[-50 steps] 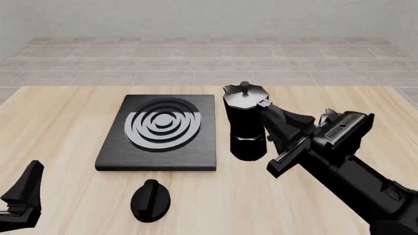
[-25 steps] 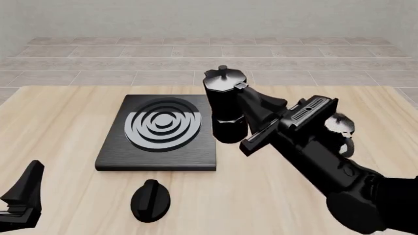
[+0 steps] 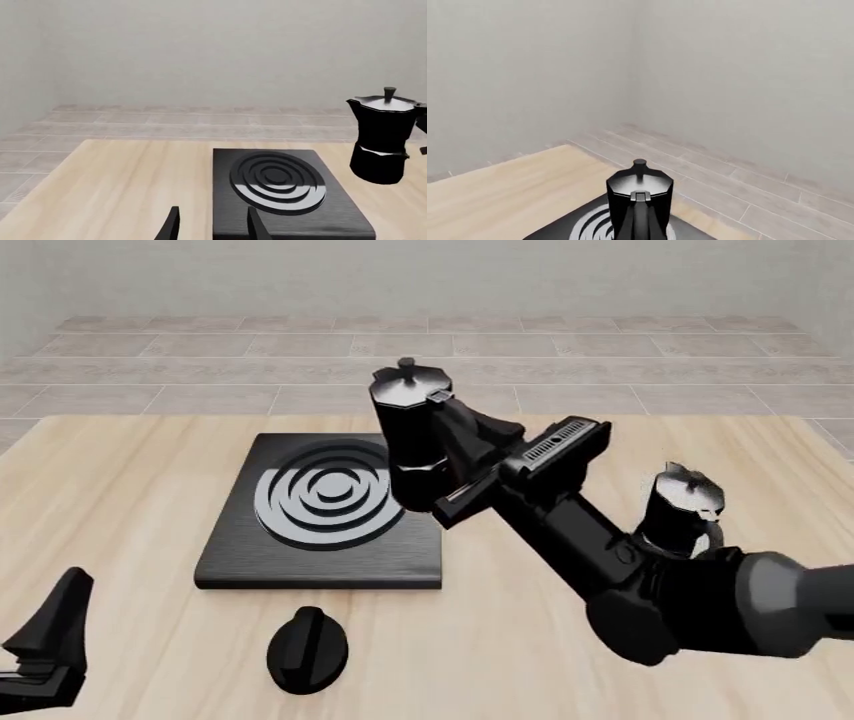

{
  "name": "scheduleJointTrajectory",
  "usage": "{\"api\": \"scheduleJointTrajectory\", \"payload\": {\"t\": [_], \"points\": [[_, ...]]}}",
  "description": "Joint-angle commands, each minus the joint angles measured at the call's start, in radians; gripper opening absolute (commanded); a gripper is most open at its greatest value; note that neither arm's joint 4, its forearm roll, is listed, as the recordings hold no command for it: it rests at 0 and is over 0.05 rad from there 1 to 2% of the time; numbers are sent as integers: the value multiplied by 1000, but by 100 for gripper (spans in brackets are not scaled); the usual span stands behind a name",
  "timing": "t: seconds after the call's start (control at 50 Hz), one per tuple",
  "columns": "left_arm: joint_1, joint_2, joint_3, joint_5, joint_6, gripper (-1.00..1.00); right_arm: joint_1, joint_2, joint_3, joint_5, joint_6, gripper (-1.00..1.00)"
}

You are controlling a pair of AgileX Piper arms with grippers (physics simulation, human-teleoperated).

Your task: Put both moka pots on the stove.

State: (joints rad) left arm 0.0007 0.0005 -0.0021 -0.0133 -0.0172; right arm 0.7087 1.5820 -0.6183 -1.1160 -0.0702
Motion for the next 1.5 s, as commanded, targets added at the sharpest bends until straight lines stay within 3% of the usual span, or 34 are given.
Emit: {"api": "scheduleJointTrajectory", "payload": {"t": [0.02, 0.16, 0.5, 0.86, 1.5], "points": [[-9, 0, 1, -1, 0, 100, 18, 103, -117, -54, 14, -100], [-18, 0, 0, -3, 10, 100, 32, 149, -153, -102, 14, -100], [-23, 0, 0, -8, 8, 100, 33, 263, -323, -104, 33, -100], [-44, 0, 2, -10, 34, 100, 84, 412, -494, -104, -11, -100], [-63, 0, 2, -14, 65, 100, 70, 608, -761, -104, -51, -100]]}}
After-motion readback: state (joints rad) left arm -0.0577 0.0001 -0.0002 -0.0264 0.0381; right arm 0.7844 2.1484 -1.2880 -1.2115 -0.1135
